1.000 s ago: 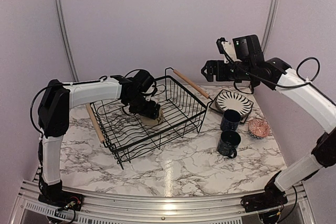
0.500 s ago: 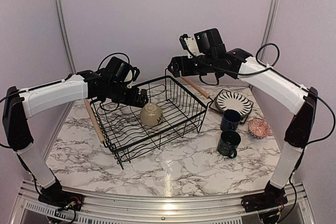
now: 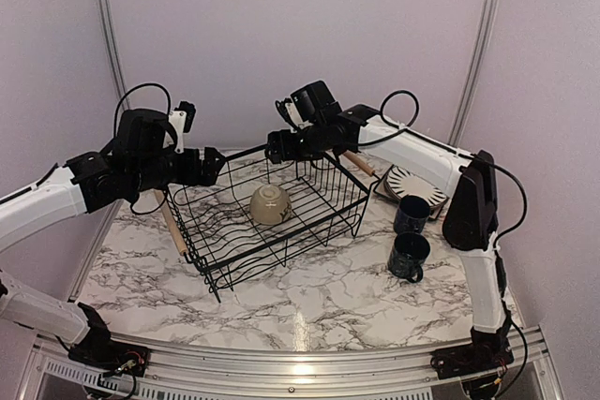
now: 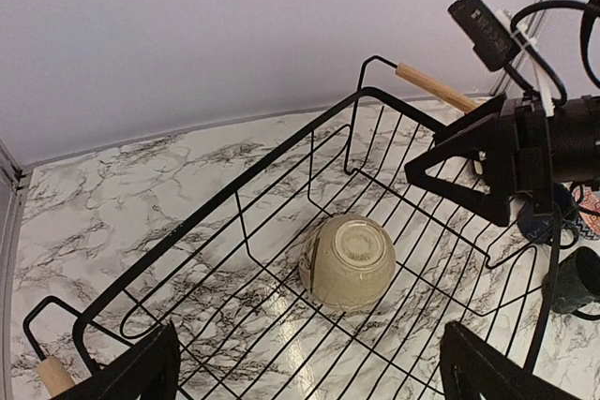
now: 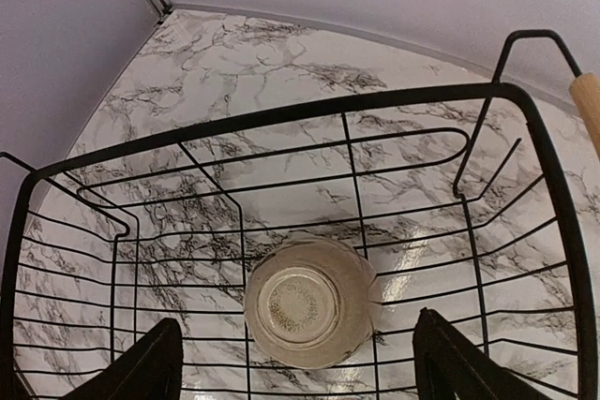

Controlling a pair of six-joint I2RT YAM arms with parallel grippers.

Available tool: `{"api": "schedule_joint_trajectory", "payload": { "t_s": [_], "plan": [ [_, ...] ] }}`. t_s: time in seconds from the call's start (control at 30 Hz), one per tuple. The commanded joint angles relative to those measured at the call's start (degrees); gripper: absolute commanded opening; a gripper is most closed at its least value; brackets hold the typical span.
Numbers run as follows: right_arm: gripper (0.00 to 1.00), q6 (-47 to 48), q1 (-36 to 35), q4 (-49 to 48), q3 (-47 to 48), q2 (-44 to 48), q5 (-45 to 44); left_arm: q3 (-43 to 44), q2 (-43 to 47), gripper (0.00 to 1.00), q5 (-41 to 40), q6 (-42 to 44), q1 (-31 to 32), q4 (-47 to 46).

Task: Unload the mixed dishes from the dish rack
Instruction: Move the bowl to the dish rack.

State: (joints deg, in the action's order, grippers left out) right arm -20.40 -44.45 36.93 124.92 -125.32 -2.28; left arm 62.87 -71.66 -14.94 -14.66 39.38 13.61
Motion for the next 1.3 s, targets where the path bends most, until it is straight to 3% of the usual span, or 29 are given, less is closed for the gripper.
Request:
{"api": "schedule_joint_trajectory", "payload": {
  "t_s": [0.0, 0.43, 0.7, 1.0, 1.27],
  "plan": [
    [0.81, -2.4, -0.7, 0.4, 3.6, -3.3, 1.4, -2.4, 6.4, 0.99, -3.0, 3.2, -0.1, -4.8],
    [0.8, -6.4, -0.7, -0.3, 6.0, -12.2, 4.7, -6.3, 14.5, 0.99, -5.1, 5.1, -0.1, -4.5],
    [0.77, -7.1, -0.2, -1.2, 4.7, -14.9, 5.2, -7.3, 14.9, 0.99, -3.3, 4.4, -0.1, -4.7],
    [0.66, -7.0, -1.4, -5.1, 2.6, -15.4, 12.9, -6.4, 14.1, 0.99, -3.0, 2.6, -0.1, -3.1],
    [0.65, -9.5, -3.0, -10.5, 0.4, -14.5, 20.4, -4.0, 12.0, 0.99, -4.9, 1.5, -0.1, 0.3]
  ]
}}
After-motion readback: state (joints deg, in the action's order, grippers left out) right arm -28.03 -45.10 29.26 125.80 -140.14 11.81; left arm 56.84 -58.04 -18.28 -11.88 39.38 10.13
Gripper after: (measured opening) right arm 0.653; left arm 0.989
